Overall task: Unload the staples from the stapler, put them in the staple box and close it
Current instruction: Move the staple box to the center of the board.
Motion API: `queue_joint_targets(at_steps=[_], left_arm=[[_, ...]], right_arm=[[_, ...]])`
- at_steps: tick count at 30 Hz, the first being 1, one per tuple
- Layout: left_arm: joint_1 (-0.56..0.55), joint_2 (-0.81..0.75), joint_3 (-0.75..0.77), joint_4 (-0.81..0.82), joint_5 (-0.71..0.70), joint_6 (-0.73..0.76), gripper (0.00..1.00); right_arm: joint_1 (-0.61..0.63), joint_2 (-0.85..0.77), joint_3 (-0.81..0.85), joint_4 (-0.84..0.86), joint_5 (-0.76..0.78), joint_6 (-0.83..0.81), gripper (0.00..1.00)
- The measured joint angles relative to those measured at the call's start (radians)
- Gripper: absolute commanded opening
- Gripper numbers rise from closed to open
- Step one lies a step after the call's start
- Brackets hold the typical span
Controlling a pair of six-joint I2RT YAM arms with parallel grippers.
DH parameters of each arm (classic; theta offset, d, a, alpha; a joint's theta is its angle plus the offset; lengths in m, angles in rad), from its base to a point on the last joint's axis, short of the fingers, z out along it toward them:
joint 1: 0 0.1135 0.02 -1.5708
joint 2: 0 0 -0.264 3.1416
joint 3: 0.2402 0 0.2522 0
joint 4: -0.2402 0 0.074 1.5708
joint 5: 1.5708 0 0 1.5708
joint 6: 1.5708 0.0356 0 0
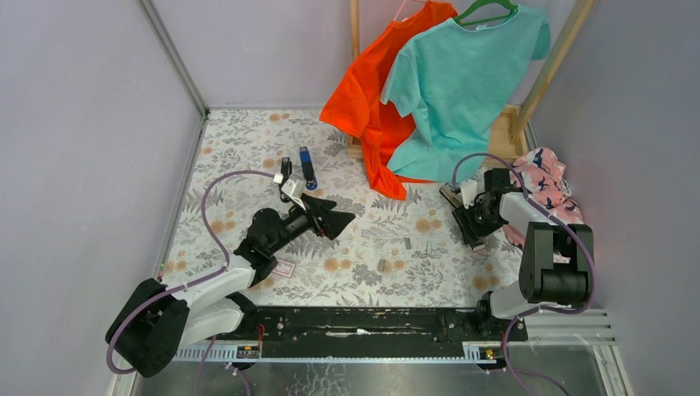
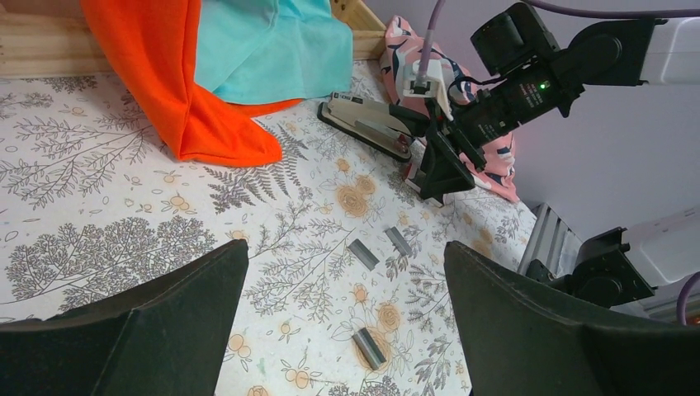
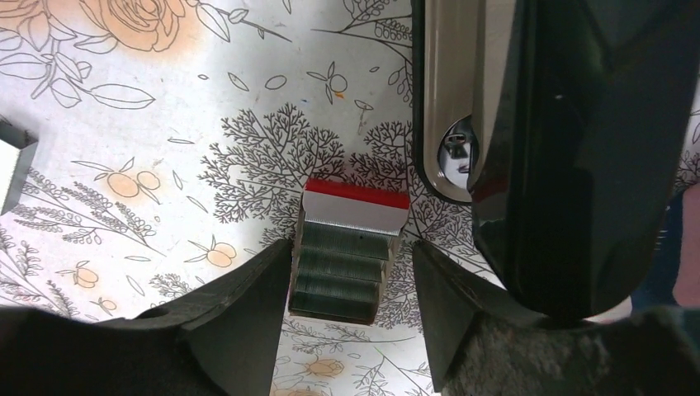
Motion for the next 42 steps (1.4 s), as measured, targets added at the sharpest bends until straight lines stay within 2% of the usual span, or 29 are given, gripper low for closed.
queue_joint_targets(at_steps=[9,19,34,42], left_arm=[[0.0,-0.032,-0.005,-0.002,-0.014,0.01,0.96],[0.0,-0.036,-0.009,-0.007,-0.022,0.021,0.96],[0.0,-0.061,-0.009,-0.018,-0.028,0.04,0.96],[0.0,-0.061,-0.009,-0.018,-0.028,0.045,0.96]], right_arm=[[0.097,0.013,0.012,0.005,0.051,0.002,0.58],[0.146,0.013,0.013,0.006,0.047,0.0,0.57],[0.167,0.013,0.013,-0.013,0.021,-0.046,0.65],[0.164,0.009,0.013,-0.04,0.019,-0.084,0.66]])
